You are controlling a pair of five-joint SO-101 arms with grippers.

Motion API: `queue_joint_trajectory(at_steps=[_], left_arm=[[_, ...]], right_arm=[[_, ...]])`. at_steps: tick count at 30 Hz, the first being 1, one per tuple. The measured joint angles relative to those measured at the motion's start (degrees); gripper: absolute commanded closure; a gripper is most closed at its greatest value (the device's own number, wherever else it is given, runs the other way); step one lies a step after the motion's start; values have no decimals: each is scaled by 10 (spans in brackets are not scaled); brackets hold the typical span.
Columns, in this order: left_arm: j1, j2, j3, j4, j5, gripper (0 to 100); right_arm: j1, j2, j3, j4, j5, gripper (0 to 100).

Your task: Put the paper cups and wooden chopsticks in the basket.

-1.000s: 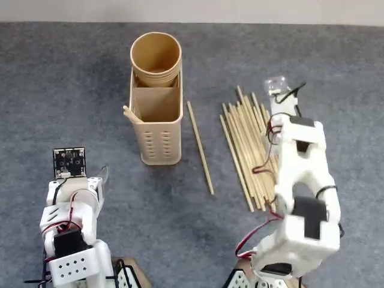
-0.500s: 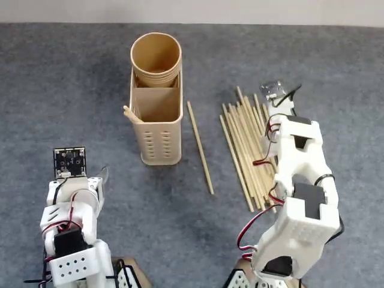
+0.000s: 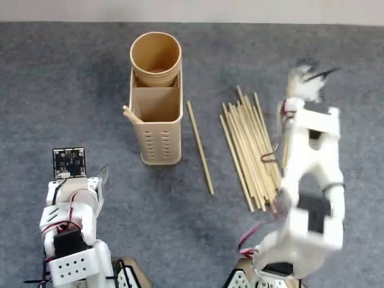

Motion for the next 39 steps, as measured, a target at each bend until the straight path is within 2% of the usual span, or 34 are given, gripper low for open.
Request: queue_joint_trajectory(at_steps=[4,7,14,20,28,31,34,39], left_arm=[[0,0,0,0,0,723],[0,0,0,0,0,723],[0,0,0,0,0,723],[0,0,0,0,0,723],[0,0,0,0,0,723],[0,0,0,0,0,723],[0,0,0,0,0,723],[0,0,0,0,0,723]], right_arm=[[-62,-161,-4,-7,-91,994],[-130,-261,-4,-78,-132,994],[-289,-384,47,-268,-142,994],[-368,-390,100,-362,-146,994],[-406,-390,301,-508,-146,984],[-406,-390,357,-529,-146,881],[-406,-390,370,-525,-146,785],[-406,-392,302,-429,-146,796]])
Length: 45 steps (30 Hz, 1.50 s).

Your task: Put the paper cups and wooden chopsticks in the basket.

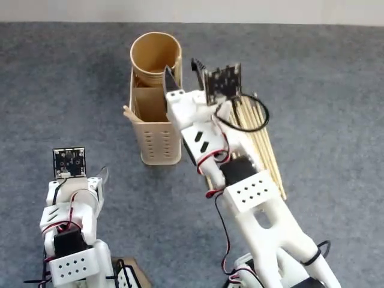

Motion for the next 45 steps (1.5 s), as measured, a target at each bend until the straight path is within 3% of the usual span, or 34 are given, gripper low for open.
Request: queue_joint_trajectory(at_steps=[5,9,12,14,19,23,28,32,41,45], left_arm=[[0,0,0,0,0,723],[0,0,0,0,0,723],[0,0,0,0,0,723],[0,0,0,0,0,723],[0,0,0,0,0,723],[0,0,0,0,0,723],[0,0,0,0,0,723],[0,0,0,0,0,723],[0,0,0,0,0,723],[0,0,0,0,0,723]], right_arm=[[40,-1,-140,171,0,796],[127,-1,-282,418,3,796],[192,23,-311,566,85,796],[217,71,-289,601,164,796],[268,233,-165,553,353,796],[292,351,-124,461,425,796],[322,424,-127,412,371,811],[324,458,-134,403,360,991],[330,462,-145,389,351,993],[328,425,-146,389,288,993]])
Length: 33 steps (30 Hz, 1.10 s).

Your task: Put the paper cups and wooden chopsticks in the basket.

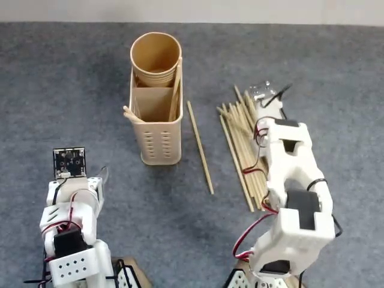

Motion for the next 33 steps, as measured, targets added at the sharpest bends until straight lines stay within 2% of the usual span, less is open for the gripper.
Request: queue_joint_trajectory(at_steps=[8,16,25,33], left_arm=[[0,0,0,0,0,723],[0,0,0,0,0,723],[0,0,0,0,0,723],[0,0,0,0,0,723]], right_arm=[[-4,-125,-4,-2,-47,994],[-46,-228,-4,-68,-114,994],[-60,-302,-66,-72,-149,994],[-160,-306,-146,-75,-192,994]])
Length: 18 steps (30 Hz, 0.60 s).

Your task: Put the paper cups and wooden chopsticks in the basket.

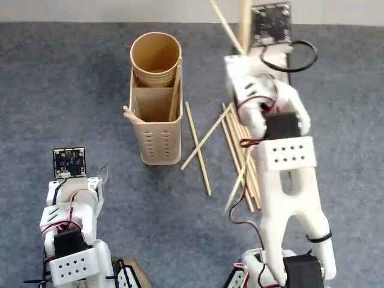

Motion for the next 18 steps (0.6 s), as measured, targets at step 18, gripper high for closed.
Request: queue_joint_trajectory(at_steps=[18], left_arm=[[0,0,0,0,0,723]], right_arm=[[-158,-11,33,-135,-89,995]])
